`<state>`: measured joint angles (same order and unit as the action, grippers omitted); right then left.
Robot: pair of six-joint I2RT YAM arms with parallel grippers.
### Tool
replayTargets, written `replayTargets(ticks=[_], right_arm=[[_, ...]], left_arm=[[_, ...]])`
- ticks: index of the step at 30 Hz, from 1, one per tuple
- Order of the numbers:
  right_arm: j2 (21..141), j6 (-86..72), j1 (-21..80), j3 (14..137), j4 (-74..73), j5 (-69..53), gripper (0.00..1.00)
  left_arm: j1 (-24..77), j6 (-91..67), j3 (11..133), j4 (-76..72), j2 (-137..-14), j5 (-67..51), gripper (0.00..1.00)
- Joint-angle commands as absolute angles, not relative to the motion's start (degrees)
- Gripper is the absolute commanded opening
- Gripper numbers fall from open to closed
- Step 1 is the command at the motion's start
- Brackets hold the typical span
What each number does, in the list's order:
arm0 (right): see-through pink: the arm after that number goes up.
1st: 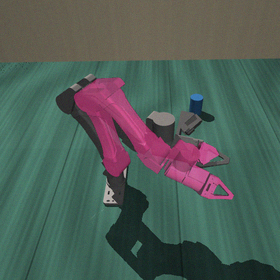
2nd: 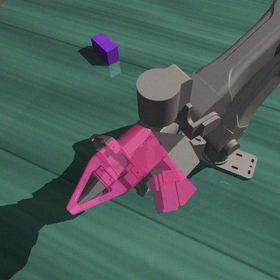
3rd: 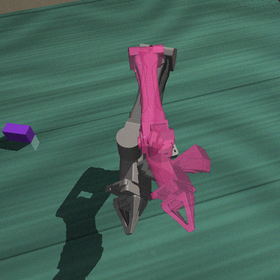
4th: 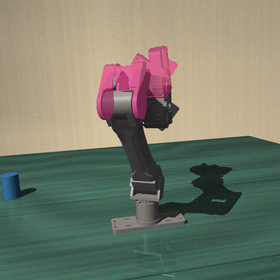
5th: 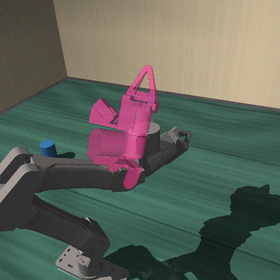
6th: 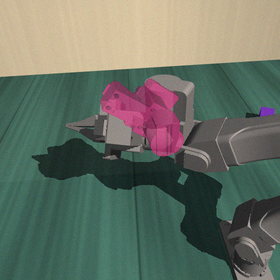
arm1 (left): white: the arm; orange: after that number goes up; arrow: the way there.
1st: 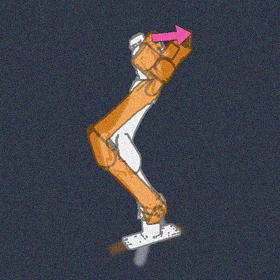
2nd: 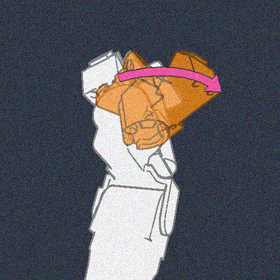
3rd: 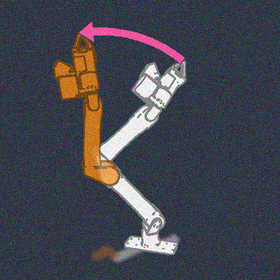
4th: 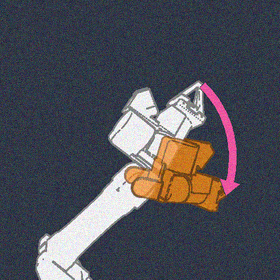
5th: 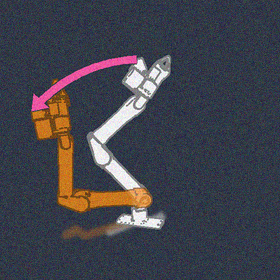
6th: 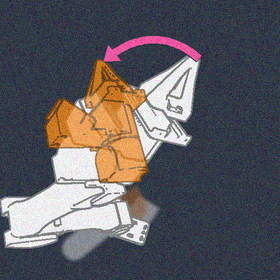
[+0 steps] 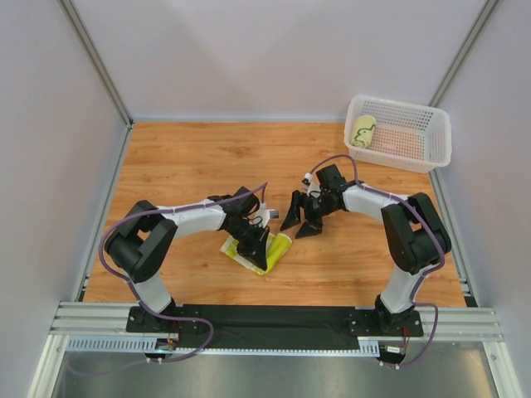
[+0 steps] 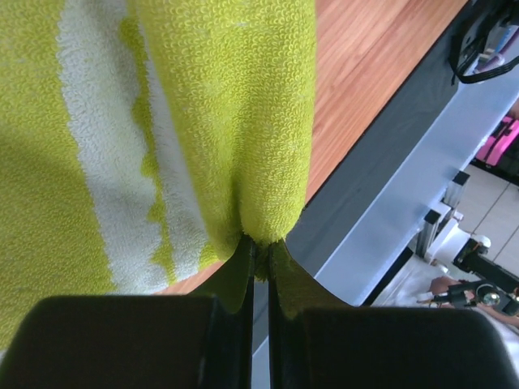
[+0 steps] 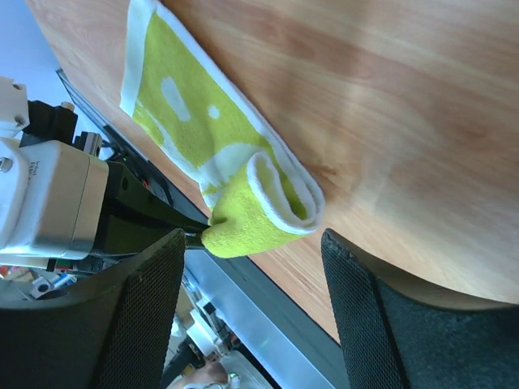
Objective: Roll the towels
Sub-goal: Roll the towel
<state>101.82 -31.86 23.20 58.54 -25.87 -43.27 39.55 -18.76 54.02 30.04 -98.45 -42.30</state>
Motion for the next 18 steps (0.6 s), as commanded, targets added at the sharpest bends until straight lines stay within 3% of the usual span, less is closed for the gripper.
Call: replayTargets(ticks=[1, 18], right_arm=[[101.9, -32.3, 26.1, 58.6, -25.4, -41.7, 0.69], [106.2, -33.0, 29.0, 57.3, -27.3, -39.8, 0.66]], left_arm=[[40.3, -18.6, 56.0, 29.7, -98.4, -40.3, 0.00], [43.1, -21.0, 56.2, 27.6, -99.0, -33.8, 0.00]])
